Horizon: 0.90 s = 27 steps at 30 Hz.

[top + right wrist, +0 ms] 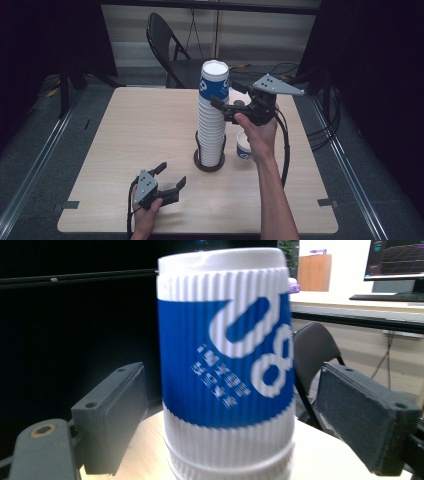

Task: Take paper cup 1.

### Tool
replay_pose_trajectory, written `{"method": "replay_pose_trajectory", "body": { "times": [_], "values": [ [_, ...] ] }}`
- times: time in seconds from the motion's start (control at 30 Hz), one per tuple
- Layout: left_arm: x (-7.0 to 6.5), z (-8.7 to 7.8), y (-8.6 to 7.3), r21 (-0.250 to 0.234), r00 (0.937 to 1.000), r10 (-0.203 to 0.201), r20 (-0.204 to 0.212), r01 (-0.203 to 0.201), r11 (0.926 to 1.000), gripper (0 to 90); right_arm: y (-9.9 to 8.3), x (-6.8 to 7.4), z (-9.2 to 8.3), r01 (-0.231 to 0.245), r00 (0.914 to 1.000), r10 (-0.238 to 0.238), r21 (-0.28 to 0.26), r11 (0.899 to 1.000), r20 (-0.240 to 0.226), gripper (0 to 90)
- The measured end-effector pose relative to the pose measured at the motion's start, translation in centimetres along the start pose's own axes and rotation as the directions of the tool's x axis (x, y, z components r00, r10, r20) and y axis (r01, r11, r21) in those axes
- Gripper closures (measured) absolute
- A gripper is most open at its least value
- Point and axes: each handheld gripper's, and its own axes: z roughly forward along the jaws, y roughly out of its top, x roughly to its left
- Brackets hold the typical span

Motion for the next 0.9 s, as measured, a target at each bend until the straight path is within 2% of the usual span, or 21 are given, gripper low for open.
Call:
{"method": "replay_pose_trajectory", "body": {
  "times": [0.1, 0.3, 0.37, 0.9],
  "values": [
    [0.1, -0.1, 0.0, -0.002, 1.0, -0.001, -0.001, 0.001, 1.0, 17.3, 0.2, 0.0, 0.6, 0.018, 0.9997, -0.018, 0.009, 1.0, 0.016, 12.9],
    [0.1, -0.1, 0.0, -0.011, 0.9999, -0.011, -0.005, 0.011, 0.9999, 17.2, 0.3, 0.1, 1.7, 0.041, 0.9992, -0.041, 0.034, 0.999, -0.002, 12.9],
    [0.1, -0.1, 0.0, -0.01, 1.0, -0.007, -0.005, 0.007, 0.9999, 17.2, 0.4, 0.1, 2.1, 0.054, 0.9985, -0.054, 0.036, 0.998, 0.007, 12.8],
    [0.1, -0.2, -0.1, -0.016, 0.9998, -0.02, 0.0, 0.02, 0.9997, 17.2, 0.2, -0.2, 4.0, 0.042, 0.9991, -0.042, 0.061, 0.997, 0.0, 12.8]
  ]
}}
